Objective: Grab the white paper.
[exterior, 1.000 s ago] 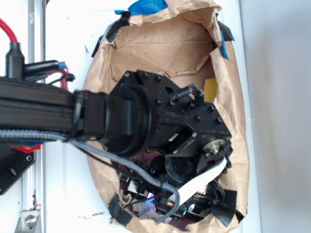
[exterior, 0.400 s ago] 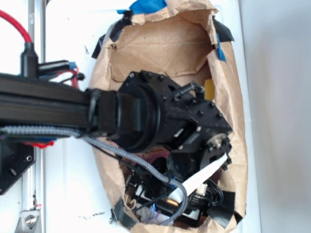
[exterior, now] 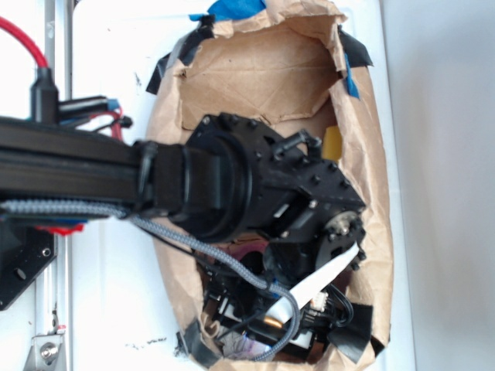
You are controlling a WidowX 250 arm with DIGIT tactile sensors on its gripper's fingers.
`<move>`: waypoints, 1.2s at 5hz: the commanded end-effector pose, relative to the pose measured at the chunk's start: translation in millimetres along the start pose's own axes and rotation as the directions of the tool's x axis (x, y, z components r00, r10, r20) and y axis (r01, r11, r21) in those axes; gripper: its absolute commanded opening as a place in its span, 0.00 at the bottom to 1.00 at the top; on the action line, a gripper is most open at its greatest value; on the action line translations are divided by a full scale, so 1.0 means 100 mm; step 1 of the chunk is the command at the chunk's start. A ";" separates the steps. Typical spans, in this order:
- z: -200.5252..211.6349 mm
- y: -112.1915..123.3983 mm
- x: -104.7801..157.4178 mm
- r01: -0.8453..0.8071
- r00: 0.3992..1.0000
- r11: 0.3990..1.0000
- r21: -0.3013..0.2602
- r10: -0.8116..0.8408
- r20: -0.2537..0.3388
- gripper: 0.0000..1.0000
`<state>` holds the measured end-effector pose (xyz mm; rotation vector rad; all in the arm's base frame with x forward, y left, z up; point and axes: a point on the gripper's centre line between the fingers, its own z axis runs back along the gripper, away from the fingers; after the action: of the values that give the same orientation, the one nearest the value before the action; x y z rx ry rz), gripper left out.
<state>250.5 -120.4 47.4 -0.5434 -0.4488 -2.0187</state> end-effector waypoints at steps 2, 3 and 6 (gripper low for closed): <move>0.33 -0.28 0.13 -0.186 0.973 0.976 0.109 0.198 -0.115 0.00; 0.46 -0.34 0.12 -0.359 0.917 0.922 0.146 0.377 -0.132 0.00; 0.90 -0.37 -0.47 -0.780 0.459 0.482 0.400 0.874 -0.158 0.00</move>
<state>270.4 -13.0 74.4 -0.1732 -0.1073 -0.9983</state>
